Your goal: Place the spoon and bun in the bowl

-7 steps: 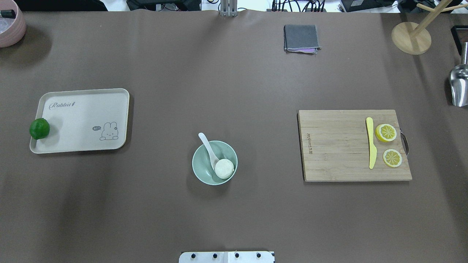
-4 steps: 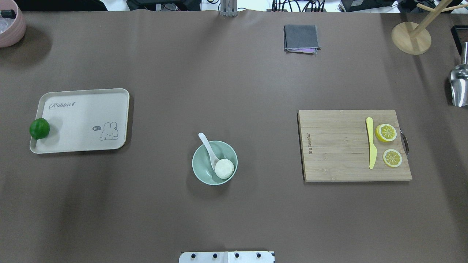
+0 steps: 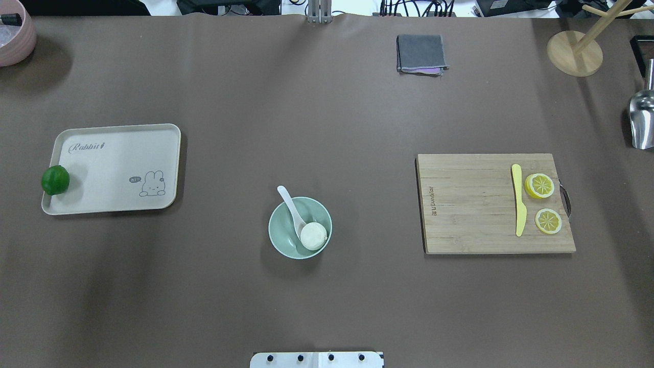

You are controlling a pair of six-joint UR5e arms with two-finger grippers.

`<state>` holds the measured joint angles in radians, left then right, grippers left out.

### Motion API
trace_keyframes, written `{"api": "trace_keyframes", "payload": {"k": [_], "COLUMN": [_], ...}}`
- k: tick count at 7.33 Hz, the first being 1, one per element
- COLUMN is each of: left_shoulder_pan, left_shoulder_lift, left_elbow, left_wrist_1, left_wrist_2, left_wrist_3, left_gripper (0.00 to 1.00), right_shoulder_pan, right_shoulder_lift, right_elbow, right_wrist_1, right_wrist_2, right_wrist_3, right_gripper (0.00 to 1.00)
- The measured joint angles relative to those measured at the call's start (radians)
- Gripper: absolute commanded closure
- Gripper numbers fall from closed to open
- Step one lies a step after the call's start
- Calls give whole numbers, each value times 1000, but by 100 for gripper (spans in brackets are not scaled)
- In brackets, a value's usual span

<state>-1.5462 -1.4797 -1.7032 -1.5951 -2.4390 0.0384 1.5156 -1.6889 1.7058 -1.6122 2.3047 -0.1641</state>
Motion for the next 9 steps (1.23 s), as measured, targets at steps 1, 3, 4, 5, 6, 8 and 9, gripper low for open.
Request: {"api": "trace_keyframes", "payload": {"k": [1,3,4,5,6,8,9], "left_shoulder_pan": [0,0,0,0,0,0,0], "left_shoulder_lift": [0,1,1,1,0,0,-1], "left_elbow": [-1,-1,-2,-2,-2,-3,-3], "left_wrist_1": [0,0,0,0,0,0,0], "left_wrist_2": [0,0,-1,-1,-1,-2,-2], "left_wrist_3": [0,0,0,0,0,0,0], "left_gripper": [1,1,1,1,1,1,1], "right_shoulder_pan": [0,0,0,0,0,0,0], "right_shoulder_lift": [0,0,0,0,0,1,1], "right_elbow": [0,1,2,2,3,3,3], "right_wrist_1": [0,0,1,1,1,2,2], "right_wrist_2": [8,17,18,19,19,19,19], "right_wrist_3": [0,-1,-1,-1,-1,0,0], "right_gripper": [0,0,0,0,0,0,0]}}
